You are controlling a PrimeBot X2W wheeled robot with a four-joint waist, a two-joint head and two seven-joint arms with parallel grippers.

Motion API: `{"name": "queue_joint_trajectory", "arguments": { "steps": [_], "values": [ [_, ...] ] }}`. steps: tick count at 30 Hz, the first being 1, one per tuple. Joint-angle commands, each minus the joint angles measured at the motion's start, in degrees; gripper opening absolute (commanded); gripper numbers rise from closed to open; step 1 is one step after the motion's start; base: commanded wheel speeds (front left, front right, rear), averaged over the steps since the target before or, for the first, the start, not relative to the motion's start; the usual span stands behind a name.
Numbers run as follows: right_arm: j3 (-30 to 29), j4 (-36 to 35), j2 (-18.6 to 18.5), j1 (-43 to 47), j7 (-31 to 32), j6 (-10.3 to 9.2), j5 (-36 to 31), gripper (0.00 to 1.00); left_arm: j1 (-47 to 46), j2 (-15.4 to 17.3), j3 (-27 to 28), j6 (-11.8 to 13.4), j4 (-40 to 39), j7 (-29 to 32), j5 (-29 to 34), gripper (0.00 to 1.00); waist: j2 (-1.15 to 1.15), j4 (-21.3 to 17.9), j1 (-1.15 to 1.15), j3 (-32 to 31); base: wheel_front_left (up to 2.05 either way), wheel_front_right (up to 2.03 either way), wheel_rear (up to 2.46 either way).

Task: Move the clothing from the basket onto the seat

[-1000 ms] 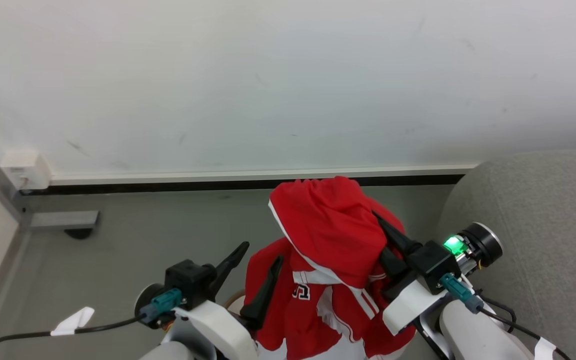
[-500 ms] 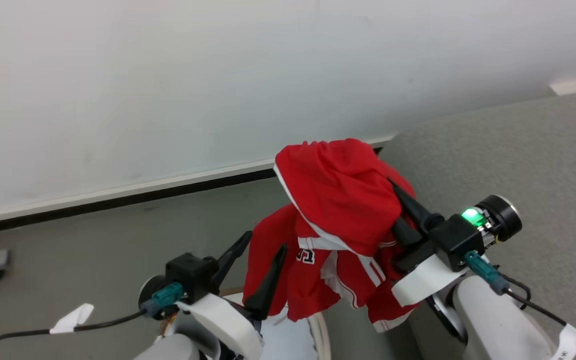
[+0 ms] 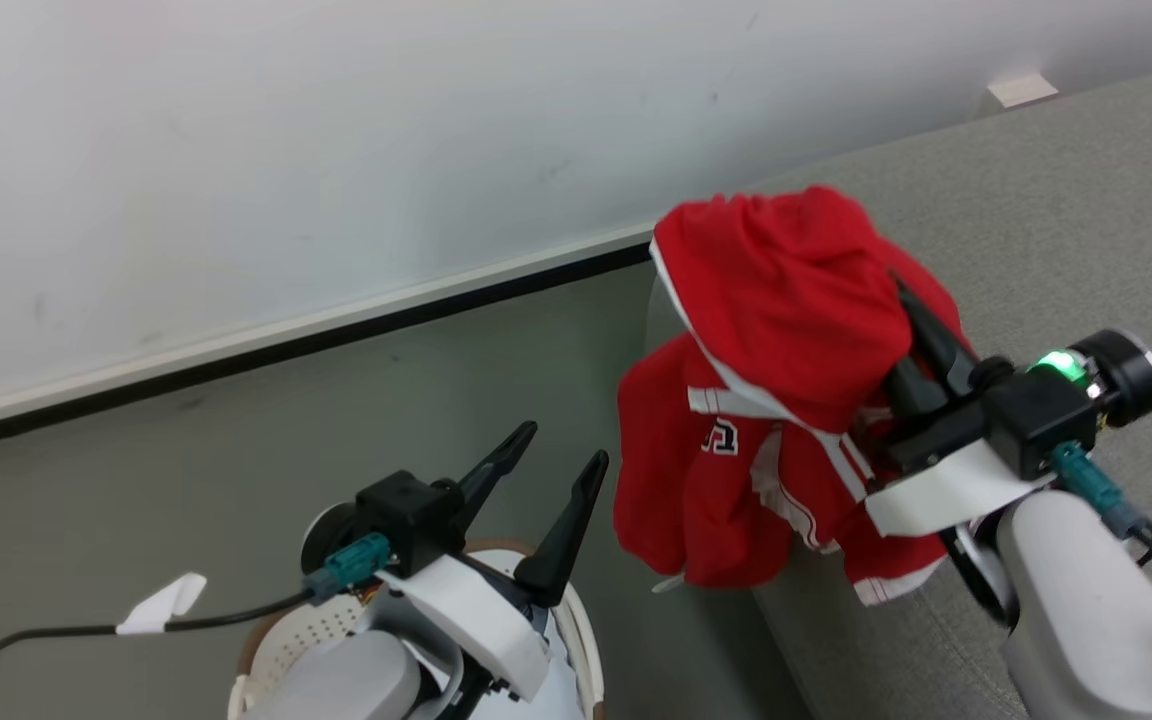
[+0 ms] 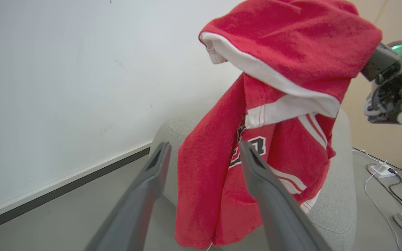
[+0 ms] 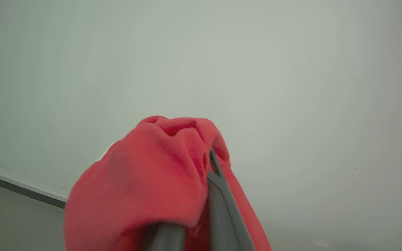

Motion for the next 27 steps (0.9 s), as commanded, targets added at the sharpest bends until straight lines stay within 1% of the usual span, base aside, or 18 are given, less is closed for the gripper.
{"name": "queue_joint_trajectory", "arguments": {
  "steps": [1, 6, 10, 15, 20, 24, 27],
  "values": [
    [-0.9, -0.7, -0.5, -2.1, 0.0, -0.14, 0.3, 0.0, -0.9, 0.1, -0.1, -0.4, 0.1, 0.2, 0.5, 1.0, 0.0, 0.3, 0.0, 1.2, 0.0, 0.0, 0.0],
    [-4.3, -1.0, -1.4, -6.1, 0.0, -0.14, 0.4, 0.0, -2.3, -0.1, -0.3, -1.1, 0.3, 0.3, 0.8, 1.0, 0.0, 1.9, 0.0, 3.3, 0.0, 0.0, 0.0],
    [-7.5, -0.2, -3.2, -10.9, 0.0, -0.14, -0.1, 0.0, -3.4, 0.0, -0.3, -1.5, 0.3, 0.4, 1.1, 1.0, 0.0, 3.5, 0.0, 5.1, 0.0, 0.0, 0.0],
    [-11.7, 2.7, -7.2, -19.2, 1.5, -0.14, -1.0, 0.0, -4.9, 0.0, -0.4, -2.3, 0.5, 0.7, 1.4, 1.0, 0.0, 5.6, 0.0, 7.2, 0.0, 0.0, 0.0],
    [-17.3, 8.3, -12.0, -28.4, 5.7, -0.14, -0.4, 0.0, -6.7, -0.4, -0.3, -2.8, 0.5, 0.6, 1.8, 1.0, 0.0, 7.6, 0.0, 9.4, 0.0, 0.0, 0.0],
    [-21.9, 13.7, -16.3, -34.3, 8.7, -0.14, -3.4, 0.0, -7.9, -0.7, -0.2, -3.3, 0.4, 0.5, 2.0, 1.0, 0.0, 9.2, 0.0, 11.8, 0.0, 0.0, 0.0],
    [-26.0, 18.1, -18.7, -36.3, 9.7, -0.14, -7.1, 0.0, -8.3, -1.0, -0.5, -3.8, 0.8, 0.3, 2.3, 1.0, 0.0, 10.4, 0.0, 13.2, 0.0, 0.0, 0.0]
  ]
}}
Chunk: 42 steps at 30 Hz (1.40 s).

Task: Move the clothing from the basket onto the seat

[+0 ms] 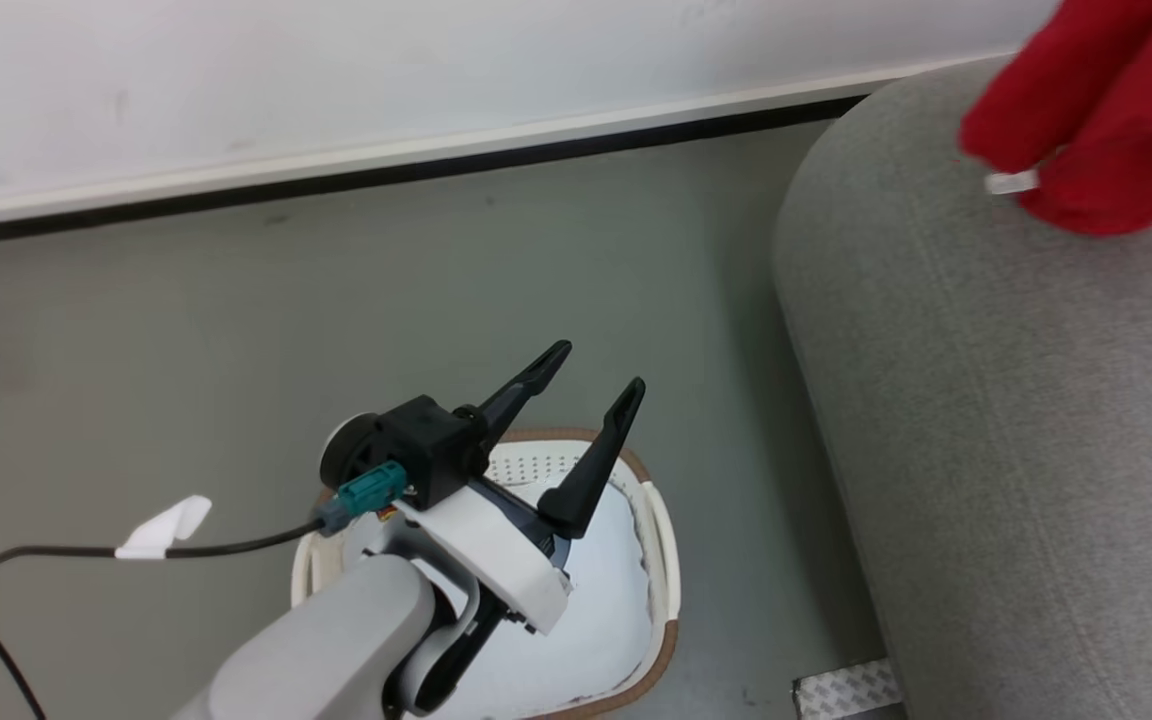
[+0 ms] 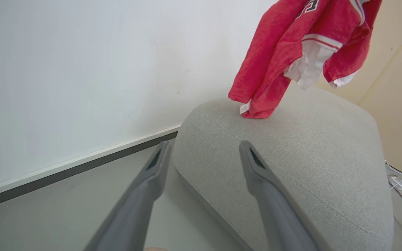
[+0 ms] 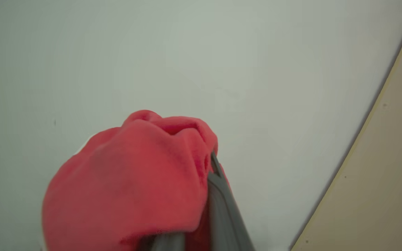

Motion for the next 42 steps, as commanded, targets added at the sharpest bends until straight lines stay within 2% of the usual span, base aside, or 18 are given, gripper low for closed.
{"name": "queue_joint_trajectory", "arguments": {
  "steps": [1, 3, 8, 14, 15, 16, 17, 23, 31, 42],
  "values": [
    [-1.9, 1.5, -1.0, -1.0, -0.3, -0.14, -1.1, 0.0, -0.7, -0.2, -0.1, -0.2, 0.3, -0.2, 0.9, 1.0, -0.01, 1.5, -0.01, 1.5, 0.0, 0.0, 0.0],
    [-6.1, 4.5, -1.3, -0.3, -1.2, -0.14, -3.4, 0.0, -0.9, -0.6, -0.4, -0.7, 0.7, -0.2, 0.9, 1.0, -0.01, 2.4, -0.01, 2.2, 0.0, 0.0, 0.0],
    [-16.7, 11.0, 0.8, 5.8, -3.5, -0.14, -10.1, 0.0, -1.2, -1.2, -1.0, -1.3, 1.9, -0.4, 1.2, 1.0, -0.01, 4.2, -0.01, 3.6, 0.0, 0.0, 0.0],
    [-31.6, 13.6, 5.9, 13.5, -4.1, -0.14, -19.1, 0.01, -1.0, -0.5, -1.1, -1.6, 2.6, -0.5, 1.0, 1.0, -0.01, 5.2, -0.01, 4.3, 0.0, 0.0, 0.0],
    [-31.6, 13.6, 5.9, 13.5, -4.1, -0.14, -19.1, 0.01, -1.0, -0.5, -1.1, -1.6, 2.6, -0.5, 1.0, 1.0, -0.01, 5.2, -0.01, 4.3, 0.0, 0.0, 0.0],
    [-35.2, 13.0, 7.5, 14.9, -4.5, -0.14, -22.2, 0.77, -0.7, -0.3, -1.0, -1.5, 2.8, -0.5, 0.8, 1.0, -0.01, 5.2, -0.01, 4.1, 0.0, 0.0, 0.0],
    [-36.7, 12.7, 8.6, 15.4, -4.7, -0.14, -23.6, 1.0, -0.6, -0.1, -1.0, -1.5, 2.9, -0.5, 0.6, 1.0, -0.01, 5.1, -0.01, 3.9, 0.0, 0.0, 0.0],
    [-39.3, 13.6, 12.9, 17.8, -7.4, -0.14, -29.0, 1.0, 1.1, 0.5, -0.2, -0.7, 3.4, -0.6, -0.2, 1.0, -0.01, 4.0, -0.01, 1.7, 0.0, 0.0, 0.0],
    [-36.6, 13.0, 16.2, 21.9, -9.8, -0.14, -28.4, 1.0, 4.7, 1.9, 1.5, 0.9, 3.2, -0.9, -0.9, 1.0, -0.01, 2.1, -0.01, -2.3, 0.0, 0.0, 0.0],
    [-24.0, -4.8, 20.8, 37.5, -9.8, -0.14, -18.1, 1.0, 11.2, 3.4, 5.1, 3.3, 1.8, -1.0, -0.9, 1.0, -0.01, 1.2, -0.01, -8.0, 0.0, 0.0, 0.0]
  ]
}}
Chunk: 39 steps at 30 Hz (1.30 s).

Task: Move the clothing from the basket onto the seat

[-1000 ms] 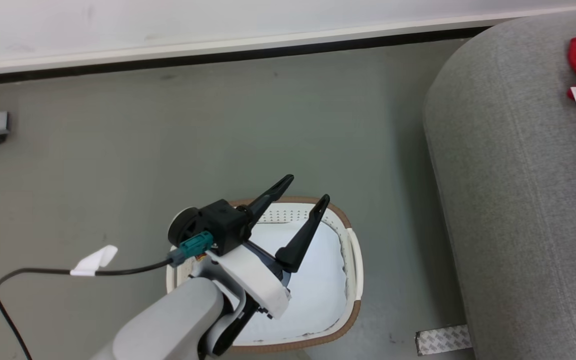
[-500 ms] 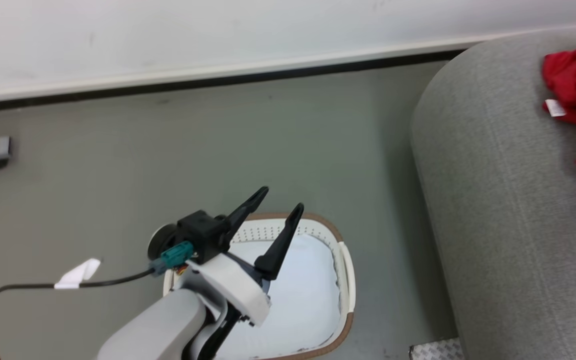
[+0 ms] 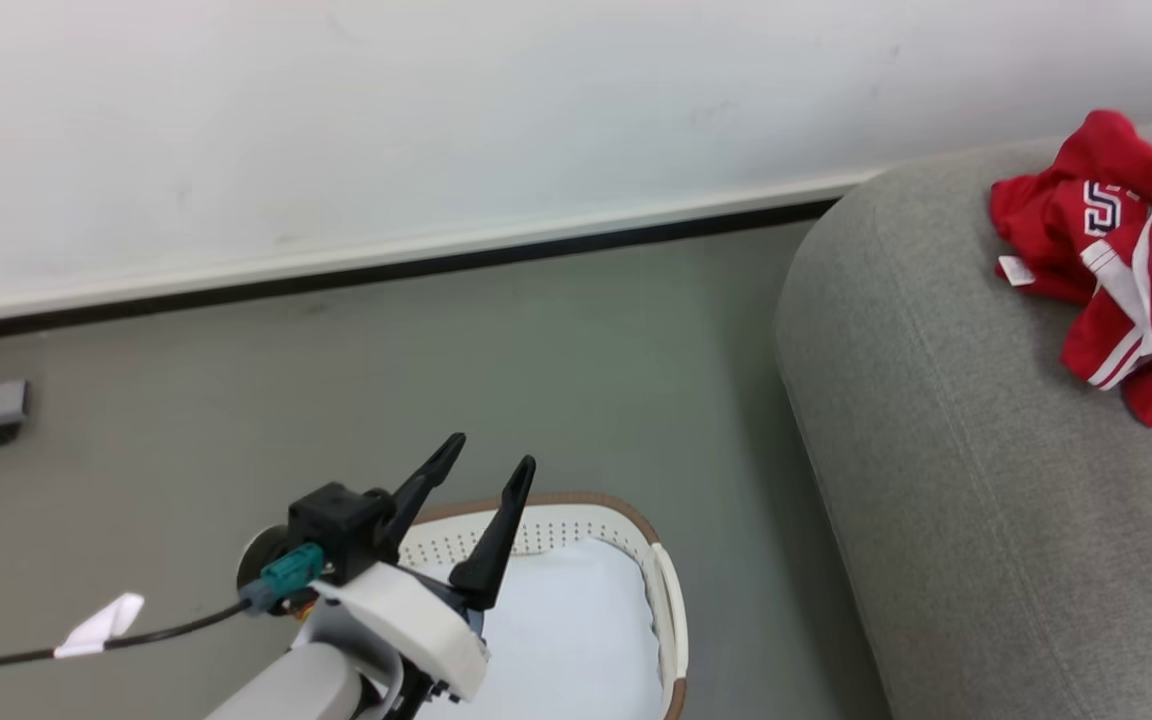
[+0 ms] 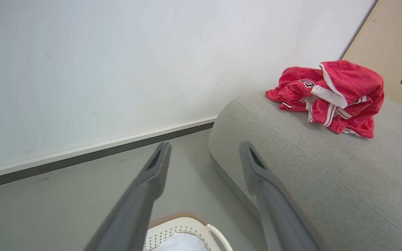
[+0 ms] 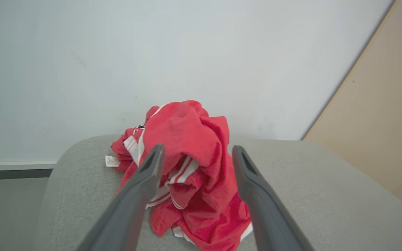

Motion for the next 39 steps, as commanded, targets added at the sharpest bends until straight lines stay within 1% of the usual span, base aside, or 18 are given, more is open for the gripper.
{"name": "queue_joint_trajectory", "arguments": {
  "steps": [1, 7, 12, 20, 24, 26, 32, 39],
  "values": [
    [0.6, -0.9, 0.1, 1.3, 0.0, -0.14, 0.4, 1.0, 0.9, 0.3, 0.4, 0.2, -0.1, -0.1, 0.5, 1.0, 0.0, 0.2, 0.0, -1.0, 0.0, 0.0, 0.0],
    [8.9, -9.7, 1.3, 9.5, 0.0, -0.14, 5.2, 1.0, 4.5, 0.0, 3.6, 1.2, -1.2, -0.1, 2.3, 1.0, 0.0, 1.2, 0.0, -3.4, 0.0, 0.0, 0.0],
    [16.4, -15.2, 1.9, 14.4, 0.0, -0.14, 10.0, 1.0, 8.3, -0.6, 8.1, 2.2, -2.0, -0.1, 3.4, 1.0, 0.0, 2.5, 0.0, -4.9, 0.0, 0.0, 0.0],
    [24.8, -19.7, 1.9, 21.8, 0.0, -0.14, 15.6, 1.0, 16.3, -2.9, 17.6, 3.0, -2.0, -0.1, 7.2, 1.0, 0.0, 5.7, 0.0, -7.9, 0.0, 0.0, 0.0],
    [26.7, -20.2, 1.9, 24.5, 0.0, -0.14, 17.1, 1.0, 20.7, -4.4, 22.1, 2.3, -0.5, -0.1, 10.0, 1.0, 0.0, 7.0, 0.0, -9.5, 0.0, 0.0, 0.0],
    [27.4, -19.9, 1.9, 25.7, 0.0, -0.14, 16.9, 1.0, 22.3, -5.2, 24.3, 1.5, 0.1, -0.1, 11.2, 1.0, 0.0, 7.6, 0.0, -10.1, 0.0, 0.0, 0.0],
    [28.2, -18.4, 1.9, 28.0, 0.0, -0.14, 17.4, 1.0, 26.0, -8.1, 29.9, -1.8, 1.2, -0.1, 15.5, 1.0, 0.0, 8.8, 0.0, -11.3, 0.0, 0.0, 0.0],
    [28.2, -16.8, 1.9, 28.5, 0.0, -0.14, 17.9, 1.0, 28.2, -11.4, 34.7, -5.1, 1.2, -0.1, 19.9, 1.0, 0.0, 9.6, 0.0, -11.8, 0.0, 0.0, 0.0]
  ]
}}
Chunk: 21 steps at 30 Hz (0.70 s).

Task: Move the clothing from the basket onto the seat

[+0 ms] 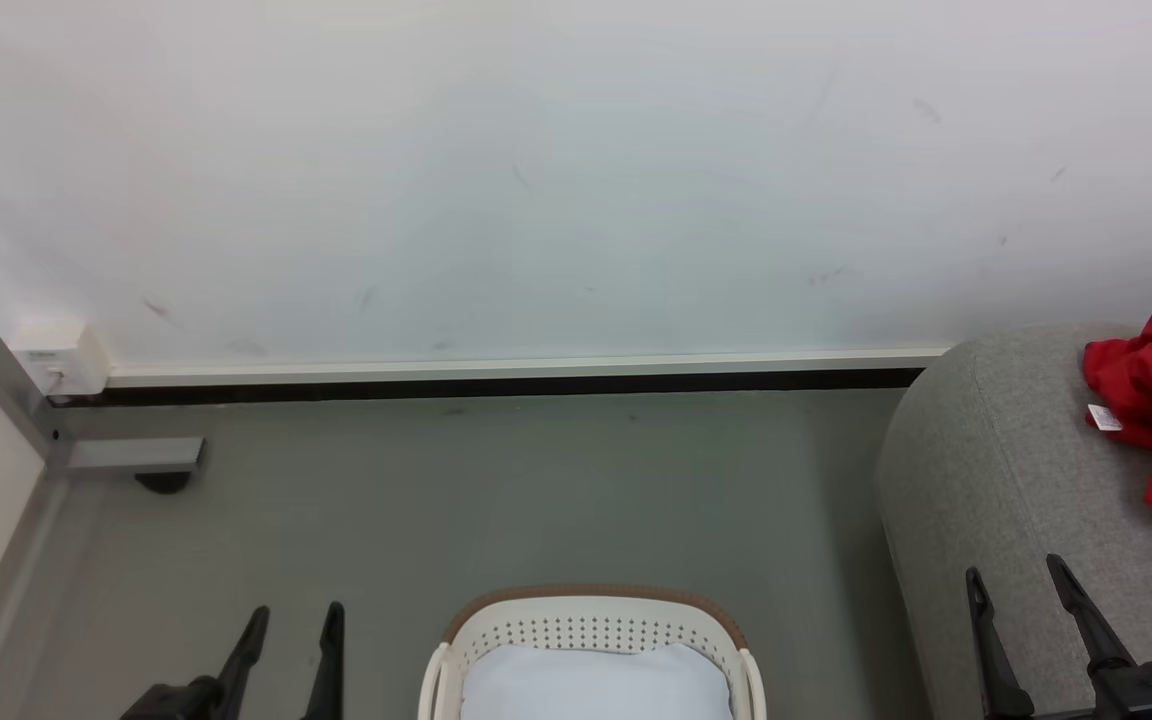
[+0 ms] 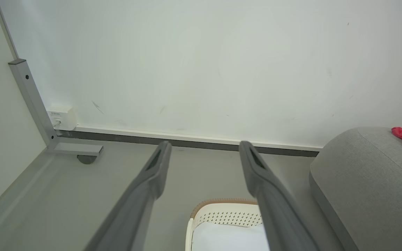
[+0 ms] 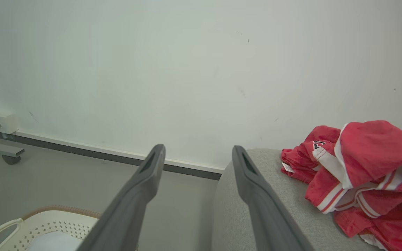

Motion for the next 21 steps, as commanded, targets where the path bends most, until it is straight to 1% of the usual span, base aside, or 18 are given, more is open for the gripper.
{"name": "queue_joint_trajectory", "arguments": {
  "steps": [1, 8, 14, 21],
  "values": [
    [-0.2, 0.3, -0.1, 0.3, 0.0, -0.14, 0.1, 1.0, 0.7, -0.3, 0.7, -0.5, 0.1, 0.0, 1.2, 1.0, 0.0, 0.1, 0.01, 0.0, 0.0, 0.0, 0.0],
    [-0.1, 1.0, -0.1, -0.1, 0.0, -0.14, 0.5, 1.0, 1.0, -2.9, 3.8, -3.5, 0.6, 0.0, 4.3, 1.0, 0.0, 0.2, 0.01, -0.3, 0.0, 0.0, 0.0],
    [0.1, 1.4, -0.1, 0.0, 0.0, -0.15, 0.8, 1.0, 0.9, -4.3, 5.8, -5.4, 1.4, 0.0, 6.0, 1.0, 0.0, 0.1, 0.01, -0.4, 0.0, 0.0, 0.0],
    [0.5, 1.8, -0.1, -0.3, 0.0, -0.15, 0.9, 1.0, 0.5, -5.3, 7.8, -6.9, 2.4, 0.0, 7.7, 1.0, 0.0, -0.1, 0.01, -0.7, 0.0, 0.0, 0.0]
  ]
}}
